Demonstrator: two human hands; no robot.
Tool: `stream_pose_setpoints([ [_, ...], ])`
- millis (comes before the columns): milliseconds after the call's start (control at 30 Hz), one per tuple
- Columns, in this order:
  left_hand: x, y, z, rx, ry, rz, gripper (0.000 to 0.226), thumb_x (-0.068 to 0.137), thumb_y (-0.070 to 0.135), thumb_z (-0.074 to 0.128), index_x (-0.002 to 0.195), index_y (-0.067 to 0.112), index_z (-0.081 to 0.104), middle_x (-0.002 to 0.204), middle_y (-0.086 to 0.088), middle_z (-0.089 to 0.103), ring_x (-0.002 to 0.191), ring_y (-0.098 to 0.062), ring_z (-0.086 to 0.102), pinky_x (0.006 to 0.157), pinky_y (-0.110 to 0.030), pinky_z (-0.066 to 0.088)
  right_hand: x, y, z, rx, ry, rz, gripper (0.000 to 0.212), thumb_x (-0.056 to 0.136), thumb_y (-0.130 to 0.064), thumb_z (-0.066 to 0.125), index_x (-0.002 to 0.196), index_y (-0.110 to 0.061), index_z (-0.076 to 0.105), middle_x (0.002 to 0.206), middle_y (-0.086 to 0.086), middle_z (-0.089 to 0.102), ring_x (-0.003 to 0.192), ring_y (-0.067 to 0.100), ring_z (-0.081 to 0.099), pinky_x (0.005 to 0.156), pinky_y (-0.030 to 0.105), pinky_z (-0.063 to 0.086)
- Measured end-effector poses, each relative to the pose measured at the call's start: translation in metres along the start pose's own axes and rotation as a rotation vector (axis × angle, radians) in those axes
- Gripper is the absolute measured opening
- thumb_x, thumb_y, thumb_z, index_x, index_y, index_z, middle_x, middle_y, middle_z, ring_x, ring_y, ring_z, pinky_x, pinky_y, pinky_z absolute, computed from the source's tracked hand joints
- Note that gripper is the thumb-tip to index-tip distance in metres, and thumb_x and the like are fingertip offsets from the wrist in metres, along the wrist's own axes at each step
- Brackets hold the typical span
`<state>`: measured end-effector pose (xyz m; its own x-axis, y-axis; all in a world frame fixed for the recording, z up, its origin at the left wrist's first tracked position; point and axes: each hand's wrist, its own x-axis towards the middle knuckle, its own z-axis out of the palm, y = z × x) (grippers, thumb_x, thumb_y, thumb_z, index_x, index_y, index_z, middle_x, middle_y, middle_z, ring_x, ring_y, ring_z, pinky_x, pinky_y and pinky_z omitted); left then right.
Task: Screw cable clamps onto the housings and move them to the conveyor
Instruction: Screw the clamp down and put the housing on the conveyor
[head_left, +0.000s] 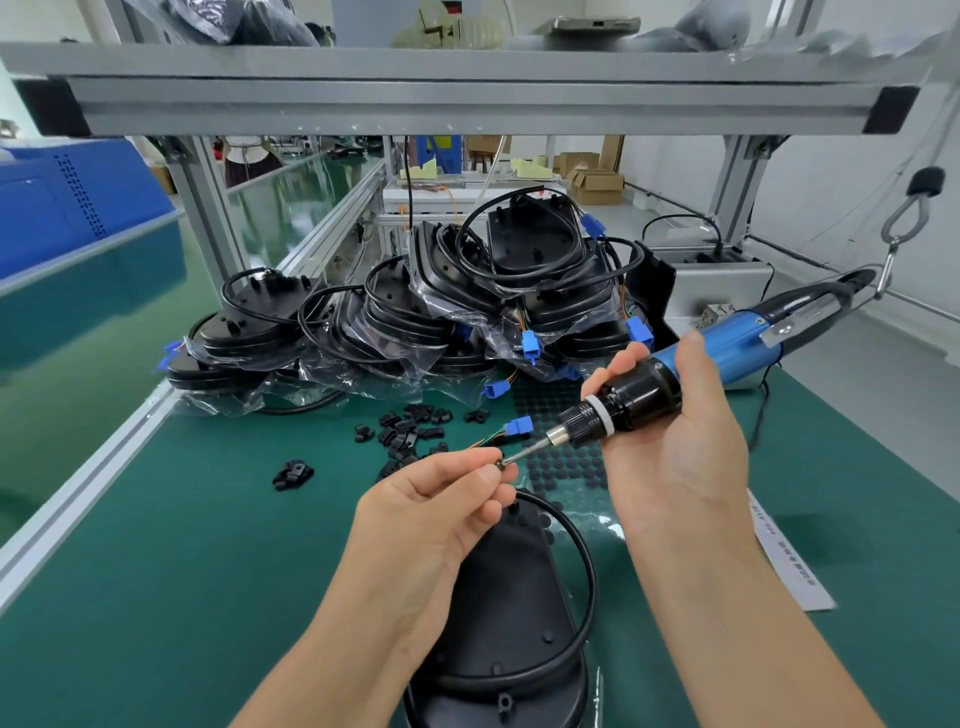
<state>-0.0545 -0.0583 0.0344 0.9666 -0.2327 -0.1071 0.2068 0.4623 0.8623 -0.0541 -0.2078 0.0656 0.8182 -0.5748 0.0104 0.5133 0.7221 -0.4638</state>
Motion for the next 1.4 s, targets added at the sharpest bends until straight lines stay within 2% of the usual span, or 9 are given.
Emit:
stream_pose_setpoints([
  [233, 0.000, -0.003, -0.002, 0.015, 0.001, 0.042, 0.014, 0.069, -0.003, 0.068, 0.074, 0.005, 0.078, 0.084, -0.019, 0.074, 0.064, -0.015, 0.068, 0.056, -0.016, 0.053, -0.001, 0.000, 0.000, -0.010, 0.005, -0.016, 0.021, 0.094, -0.024, 0.060, 0.109, -0.011, 0.055, 0.078, 0.004, 0.061, 0.064, 0.014, 0.061, 0.061, 0.030, 0.051],
  [333, 0.001, -0.006, -0.002, 0.117, 0.052, 0.114, 0.022, 0.078, -0.009, 0.066, 0.073, 0.009, 0.078, 0.082, -0.016, 0.075, 0.065, -0.015, 0.069, 0.058, -0.017, 0.053, -0.003, 0.002, -0.001, -0.017, 0.010, -0.036, 0.020, 0.093, -0.024, 0.061, 0.108, -0.011, 0.056, 0.077, 0.004, 0.061, 0.065, 0.014, 0.061, 0.062, 0.031, 0.052],
  [533, -0.002, -0.012, -0.001, 0.324, 0.116, 0.300, 0.028, 0.077, -0.004, 0.072, 0.074, 0.022, 0.079, 0.070, -0.006, 0.074, 0.064, -0.013, 0.070, 0.059, -0.013, 0.051, -0.008, 0.002, -0.003, -0.073, 0.033, -0.079, 0.019, 0.091, -0.025, 0.065, 0.101, -0.011, 0.059, 0.075, 0.004, 0.065, 0.070, 0.016, 0.067, 0.069, 0.039, 0.058],
  [700, -0.002, -0.007, -0.004, 0.532, 0.071, 0.349, 0.031, 0.075, 0.000, 0.075, 0.078, 0.031, 0.078, 0.070, 0.002, 0.075, 0.063, -0.008, 0.070, 0.062, -0.013, 0.053, -0.001, 0.000, -0.004, -0.145, 0.031, -0.051, 0.019, 0.091, -0.024, 0.064, 0.105, -0.013, 0.058, 0.082, 0.008, 0.068, 0.086, 0.024, 0.073, 0.077, 0.045, 0.059],
  [800, 0.002, 0.006, -0.011, 0.736, -0.072, 0.337, 0.028, 0.074, 0.014, 0.078, 0.088, 0.038, 0.077, 0.086, 0.016, 0.075, 0.079, -0.002, 0.071, 0.076, -0.020, 0.056, 0.006, -0.001, -0.004, -0.093, 0.021, -0.016, 0.018, 0.089, -0.015, 0.065, 0.104, -0.009, 0.056, 0.081, 0.009, 0.067, 0.072, 0.019, 0.069, 0.074, 0.037, 0.058],
  [900, 0.020, 0.025, -0.024, 1.007, 0.019, 0.529, 0.017, 0.081, 0.026, 0.069, 0.087, 0.041, 0.073, 0.086, 0.026, 0.071, 0.082, 0.004, 0.065, 0.076, -0.007, 0.046, 0.009, 0.000, -0.003, -0.062, 0.014, 0.035, 0.028, 0.083, -0.016, 0.070, 0.106, -0.010, 0.053, 0.075, 0.005, 0.061, 0.060, 0.014, 0.058, 0.061, 0.030, 0.052],
  [1033, 0.042, 0.039, -0.030, 1.242, -0.269, 0.248, 0.012, 0.087, 0.023, 0.066, 0.086, 0.030, 0.076, 0.083, 0.020, 0.072, 0.080, 0.005, 0.064, 0.072, -0.006, 0.045, 0.016, 0.003, 0.002, -0.064, 0.011, 0.090, 0.060, 0.067, -0.047, 0.077, 0.111, -0.015, 0.052, 0.072, 0.003, 0.059, 0.057, 0.014, 0.054, 0.059, 0.028, 0.049],
  [1167, 0.052, 0.039, -0.032, 1.279, -0.431, 0.109, 0.006, 0.084, 0.024, 0.071, 0.082, 0.026, 0.076, 0.079, 0.013, 0.074, 0.075, 0.000, 0.067, 0.073, -0.015, 0.051, 0.028, 0.004, 0.000, -0.026, 0.009, 0.144, 0.059, 0.075, -0.070, 0.061, 0.102, -0.018, 0.054, 0.066, 0.001, 0.059, 0.051, 0.013, 0.052, 0.054, 0.024, 0.047],
  [1400, 0.051, 0.018, -0.031, 1.265, -0.310, 0.308, 0.011, 0.084, 0.018, 0.069, 0.074, 0.022, 0.070, 0.063, 0.018, 0.065, 0.059, 0.005, 0.057, 0.060, -0.007, 0.041, 0.034, 0.016, 0.008, -0.081, -0.095, 0.156, 0.043, 0.095, -0.062, 0.033, 0.092, -0.024, 0.053, 0.062, -0.002, 0.058, 0.044, 0.011, 0.050, 0.047, 0.018, 0.045],
])
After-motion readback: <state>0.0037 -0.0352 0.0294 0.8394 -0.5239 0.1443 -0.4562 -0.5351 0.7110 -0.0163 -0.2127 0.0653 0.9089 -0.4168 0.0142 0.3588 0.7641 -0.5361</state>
